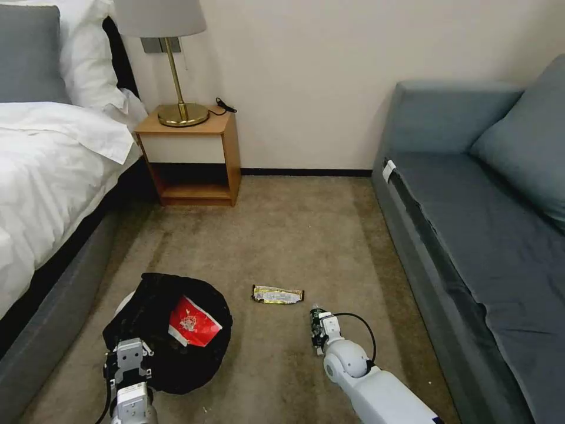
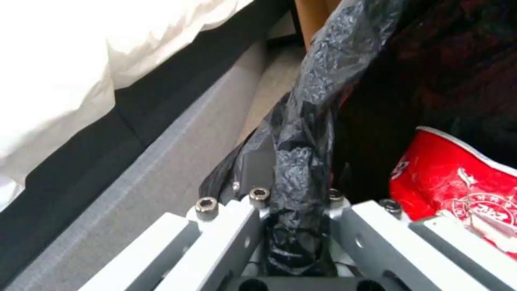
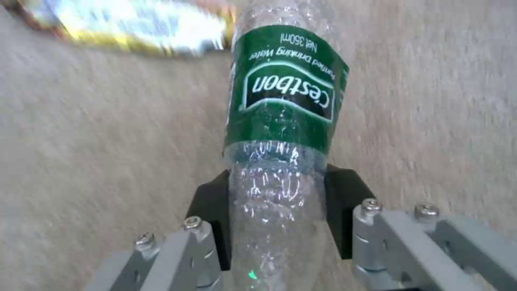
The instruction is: Pick up the trash bin, then pick up the garbage on the floor and place it into the trash bin.
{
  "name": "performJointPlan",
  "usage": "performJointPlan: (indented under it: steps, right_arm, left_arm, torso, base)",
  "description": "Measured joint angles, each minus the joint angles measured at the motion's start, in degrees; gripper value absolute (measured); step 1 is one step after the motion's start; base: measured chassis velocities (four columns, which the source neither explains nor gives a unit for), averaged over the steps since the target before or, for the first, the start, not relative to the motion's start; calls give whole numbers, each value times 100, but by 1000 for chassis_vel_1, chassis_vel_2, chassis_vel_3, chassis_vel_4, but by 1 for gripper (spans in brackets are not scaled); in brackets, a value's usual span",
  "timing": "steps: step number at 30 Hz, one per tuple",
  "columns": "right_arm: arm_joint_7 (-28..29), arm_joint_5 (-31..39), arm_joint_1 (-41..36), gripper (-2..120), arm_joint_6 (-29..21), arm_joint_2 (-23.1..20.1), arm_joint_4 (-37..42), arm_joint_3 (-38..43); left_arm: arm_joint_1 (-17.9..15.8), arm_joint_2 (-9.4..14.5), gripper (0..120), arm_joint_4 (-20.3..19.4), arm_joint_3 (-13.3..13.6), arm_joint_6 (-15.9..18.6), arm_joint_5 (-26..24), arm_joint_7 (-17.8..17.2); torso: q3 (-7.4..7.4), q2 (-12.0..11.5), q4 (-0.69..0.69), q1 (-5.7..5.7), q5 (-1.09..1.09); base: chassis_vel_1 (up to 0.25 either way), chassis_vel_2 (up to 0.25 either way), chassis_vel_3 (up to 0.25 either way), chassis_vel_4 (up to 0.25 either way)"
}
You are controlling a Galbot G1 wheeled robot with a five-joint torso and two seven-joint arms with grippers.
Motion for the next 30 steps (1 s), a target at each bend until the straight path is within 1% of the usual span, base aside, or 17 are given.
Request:
performJointPlan:
  steps: [3, 4, 7, 8, 9, 13, 16, 18, 19, 21, 23, 24, 26, 28, 30]
  right_arm:
    - [-376, -25, 7, 36, 562, -36, 198, 2]
    - [-376, -25, 7, 36, 562, -36, 198, 2]
    - [-698, -18, 34, 36, 1017, -67, 445, -32]
    - [-903, 7, 63, 36, 1223, -84, 616, -80]
    - [-903, 7, 63, 36, 1223, -84, 616, -80]
    - [-1402, 144, 144, 36, 1416, -131, 1122, -283]
    - [-1565, 206, 176, 36, 1519, -134, 1264, -376]
    - [-1870, 311, 218, 36, 1706, -119, 1454, -545]
    - [-1870, 311, 218, 36, 1706, -119, 1454, -545]
    - [-2056, 399, 245, 36, 1805, -92, 1546, -659]
    - [-2372, 435, 292, 36, 1956, -54, 1595, -780]
    - [-2372, 435, 292, 36, 1956, -54, 1595, -780]
    - [-2635, 411, 330, 36, 2095, -27, 1596, -881]
    - [-2692, 397, 335, 36, 2123, -23, 1596, -904]
    - [-2903, 332, 322, 36, 2225, -30, 1587, -987]
  left_arm:
    - [11, -3, 1, -22, 6, 0, 13, -1]
    - [11, -3, 1, -22, 6, 0, 13, -1]
    - [14, -5, 1, -40, 15, 5, 26, -2]
    - [13, -12, 1, -50, 25, 8, 42, -2]
    - [13, -12, 1, -50, 25, 8, 42, -2]
    - [31, -25, 1, -91, 60, 20, 72, -2]
    - [31, -28, 1, -94, 61, 23, 77, -3]
    - [30, -36, 1, -104, 68, 26, 81, -5]
    - [30, -36, 1, -104, 68, 26, 81, -5]
    - [30, -40, 1, -110, 77, 27, 81, -5]
    - [37, -51, 1, -124, 91, 22, 81, -6]
    - [37, -51, 1, -124, 91, 22, 81, -6]
    - [44, -63, 1, -128, 100, 8, 81, -5]
    - [42, -68, 1, -128, 101, 5, 81, -5]
    - [22, -80, 1, -128, 100, 4, 80, -7]
  torso:
    - [0, 0, 0, 0, 0]
    - [0, 0, 0, 0, 0]
    - [0, 0, 0, 0, 0]
    - [0, 0, 0, 0, 0]
    - [0, 0, 0, 0, 0]
    - [0, 0, 0, 0, 0]
    - [0, 0, 0, 0, 0]
    - [0, 0, 1, 0, 0]
    - [0, 0, 1, 0, 0]
    - [0, 0, 0, 0, 0]
    - [0, 0, 1, 0, 0]
    - [0, 0, 1, 0, 0]
    - [0, 0, 1, 0, 0]
    - [0, 0, 1, 0, 0]
    - [0, 0, 1, 0, 0]
  base:
    - [0, 0, 0, 0]
    - [0, 0, 0, 0]
    - [0, 0, 0, 0]
    - [0, 0, 0, 0]
    - [0, 0, 0, 0]
    - [0, 0, 0, 0]
    - [0, 0, 0, 0]
    - [0, 0, 0, 0]
    - [0, 0, 0, 0]
    - [0, 0, 0, 0]
    - [0, 0, 0, 0]
    - [0, 0, 0, 0]
    - [0, 0, 0, 0]
    - [0, 0, 0, 0]
    - [0, 0, 0, 0]
